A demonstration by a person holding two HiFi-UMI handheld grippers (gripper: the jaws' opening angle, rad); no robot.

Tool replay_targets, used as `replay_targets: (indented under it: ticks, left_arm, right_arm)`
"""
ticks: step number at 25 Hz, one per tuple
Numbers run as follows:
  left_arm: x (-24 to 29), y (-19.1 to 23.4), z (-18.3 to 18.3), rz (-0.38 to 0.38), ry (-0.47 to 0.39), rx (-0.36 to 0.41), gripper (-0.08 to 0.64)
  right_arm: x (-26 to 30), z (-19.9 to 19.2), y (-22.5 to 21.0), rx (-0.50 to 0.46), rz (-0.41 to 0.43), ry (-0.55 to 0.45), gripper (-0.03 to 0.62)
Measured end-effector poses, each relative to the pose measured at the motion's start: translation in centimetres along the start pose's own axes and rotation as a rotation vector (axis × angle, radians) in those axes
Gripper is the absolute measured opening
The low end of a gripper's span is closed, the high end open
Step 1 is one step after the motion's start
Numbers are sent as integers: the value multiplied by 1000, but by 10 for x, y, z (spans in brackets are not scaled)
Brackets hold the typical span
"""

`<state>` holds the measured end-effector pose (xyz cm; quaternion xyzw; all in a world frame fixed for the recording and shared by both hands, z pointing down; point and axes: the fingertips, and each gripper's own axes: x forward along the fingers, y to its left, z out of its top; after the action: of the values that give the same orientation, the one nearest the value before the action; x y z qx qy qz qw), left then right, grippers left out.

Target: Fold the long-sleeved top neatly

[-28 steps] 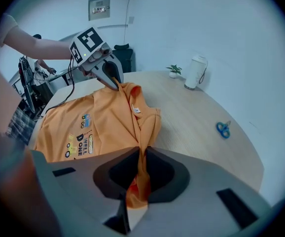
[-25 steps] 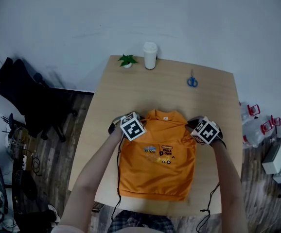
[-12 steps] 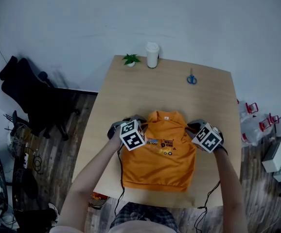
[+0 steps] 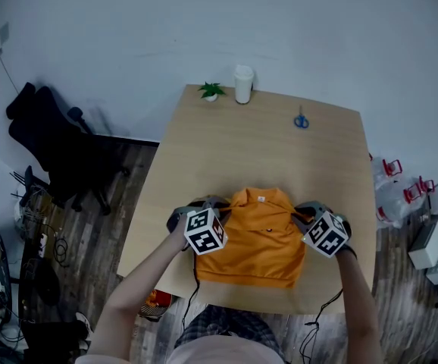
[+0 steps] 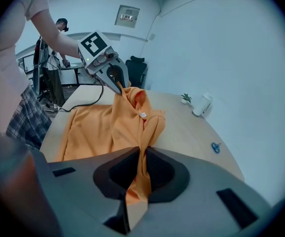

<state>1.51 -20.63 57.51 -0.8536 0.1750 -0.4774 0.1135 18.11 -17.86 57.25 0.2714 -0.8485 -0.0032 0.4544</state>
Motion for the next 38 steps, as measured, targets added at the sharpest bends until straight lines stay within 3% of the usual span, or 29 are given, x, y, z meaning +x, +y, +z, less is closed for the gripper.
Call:
replay_targets:
  ticks: [7, 14, 20, 28, 38]
  left_arm:
    - [-19, -41, -9, 13, -30, -26, 38]
    - [-31, -88, -22, -14, -40, 6, 38]
    - [-26, -131, -44, -66, -21, 39, 38]
    - [-29, -169, -65, -246, -11, -46, 62]
    - [-35, -224, -93, -506, 64, -75, 171]
  right_arm:
    - [-12, -8, 50, -49, 5, -3, 51]
    - [-14, -19, 99, -109, 27, 0, 52]
    - [-6, -40, 142, -135, 98, 42, 54]
    - [-7, -59, 179, -113, 242, 80, 74]
    - [-6, -90, 230, -25, 441, 151, 195]
